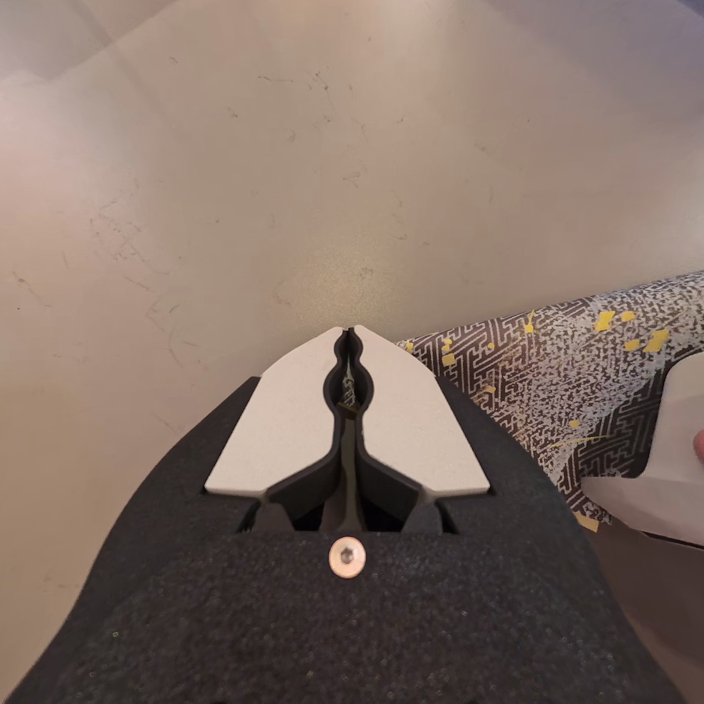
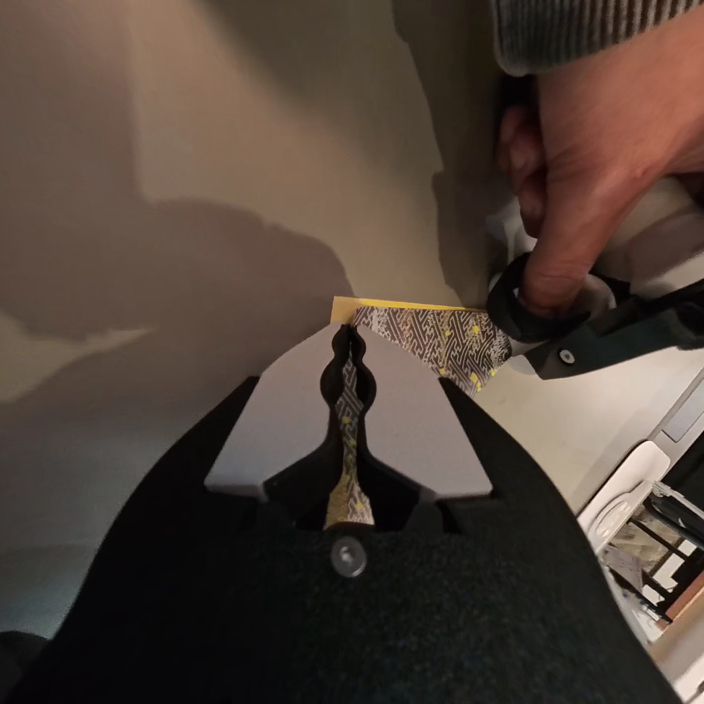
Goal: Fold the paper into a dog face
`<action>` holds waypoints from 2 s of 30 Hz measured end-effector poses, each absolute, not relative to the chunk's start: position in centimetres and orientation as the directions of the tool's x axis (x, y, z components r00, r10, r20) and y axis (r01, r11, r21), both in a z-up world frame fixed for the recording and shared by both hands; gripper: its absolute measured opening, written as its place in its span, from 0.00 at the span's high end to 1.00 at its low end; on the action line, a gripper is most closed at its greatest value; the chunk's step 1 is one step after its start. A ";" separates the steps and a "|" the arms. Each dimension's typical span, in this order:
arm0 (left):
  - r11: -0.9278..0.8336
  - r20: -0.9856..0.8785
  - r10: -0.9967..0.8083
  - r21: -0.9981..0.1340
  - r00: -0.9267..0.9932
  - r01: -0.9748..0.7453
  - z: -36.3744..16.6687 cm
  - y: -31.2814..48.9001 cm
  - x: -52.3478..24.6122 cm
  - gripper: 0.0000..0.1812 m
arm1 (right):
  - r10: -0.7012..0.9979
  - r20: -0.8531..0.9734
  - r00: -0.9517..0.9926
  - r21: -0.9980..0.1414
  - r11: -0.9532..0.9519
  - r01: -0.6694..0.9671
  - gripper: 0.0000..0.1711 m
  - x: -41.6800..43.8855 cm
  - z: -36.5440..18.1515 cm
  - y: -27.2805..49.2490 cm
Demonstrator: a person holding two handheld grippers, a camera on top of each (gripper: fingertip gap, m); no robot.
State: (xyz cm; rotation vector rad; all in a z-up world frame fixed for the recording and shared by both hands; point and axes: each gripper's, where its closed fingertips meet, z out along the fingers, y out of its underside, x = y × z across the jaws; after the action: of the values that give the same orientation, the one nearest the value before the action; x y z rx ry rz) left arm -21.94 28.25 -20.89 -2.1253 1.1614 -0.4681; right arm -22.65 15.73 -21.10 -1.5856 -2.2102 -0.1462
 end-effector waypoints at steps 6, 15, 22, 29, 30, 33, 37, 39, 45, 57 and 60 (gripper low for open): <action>-0.386 -0.003 -0.841 -0.697 0.540 -0.605 -20.9 28.2 -21.9 1.00 | 0.873 0.387 -0.297 -0.132 0.371 0.919 0.98 -22.9 -21.0 15.7; -0.386 -0.003 -0.841 -0.697 0.541 -0.605 -20.9 28.2 -21.9 1.00 | 0.912 0.327 -0.248 -0.207 0.325 0.923 0.97 -23.3 -21.1 15.2; -0.386 -0.003 -0.841 -0.697 0.541 -0.604 -20.9 28.3 -21.9 1.00 | 0.916 0.341 -0.211 -0.236 0.300 0.924 1.00 -23.8 -20.8 15.7; -0.385 -0.003 -0.841 -0.697 0.540 -0.605 -20.9 28.3 -21.9 1.00 | 0.923 0.322 -0.211 -0.268 0.302 0.915 1.00 -24.6 -20.5 15.4; -0.385 -0.003 -0.842 -0.697 0.540 -0.604 -20.9 28.3 -21.9 1.00 | 0.923 0.320 -0.215 -0.261 0.304 0.916 1.00 -24.6 -20.7 15.4; -0.385 -0.003 -0.842 -0.697 0.540 -0.605 -20.9 28.3 -21.9 1.00 | 0.925 0.311 -0.218 -0.263 0.304 0.916 1.00 -24.6 -20.9 15.2; -0.385 -0.003 -0.842 -0.697 0.540 -0.605 -20.9 28.2 -21.9 1.00 | 0.924 0.319 -0.211 -0.264 0.300 0.916 1.00 -24.7 -20.8 15.4; -0.385 -0.003 -0.842 -0.697 0.540 -0.605 -20.9 28.2 -21.9 1.00 | 0.923 0.321 -0.214 -0.262 0.304 0.916 1.00 -24.8 -20.7 15.4; -0.385 -0.003 -0.842 -0.697 0.540 -0.605 -20.9 28.2 -21.9 1.00 | 0.923 0.316 -0.221 -0.255 0.307 0.917 1.00 -25.0 -20.9 15.5; -0.385 -0.003 -0.842 -0.697 0.540 -0.605 -20.9 28.2 -21.9 1.00 | 0.929 0.302 -0.213 -0.258 0.295 0.920 1.00 -24.9 -21.1 15.3; -0.385 -0.003 -0.842 -0.697 0.540 -0.604 -20.9 28.2 -21.9 1.00 | 0.932 0.293 -0.213 -0.253 0.290 0.923 1.00 -24.9 -21.2 15.3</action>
State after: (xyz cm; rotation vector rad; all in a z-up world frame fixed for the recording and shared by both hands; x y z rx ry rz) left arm -21.93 28.23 -20.90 -2.1245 1.1630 -0.4683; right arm -24.87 15.32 -21.15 -1.6675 -2.1800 0.0319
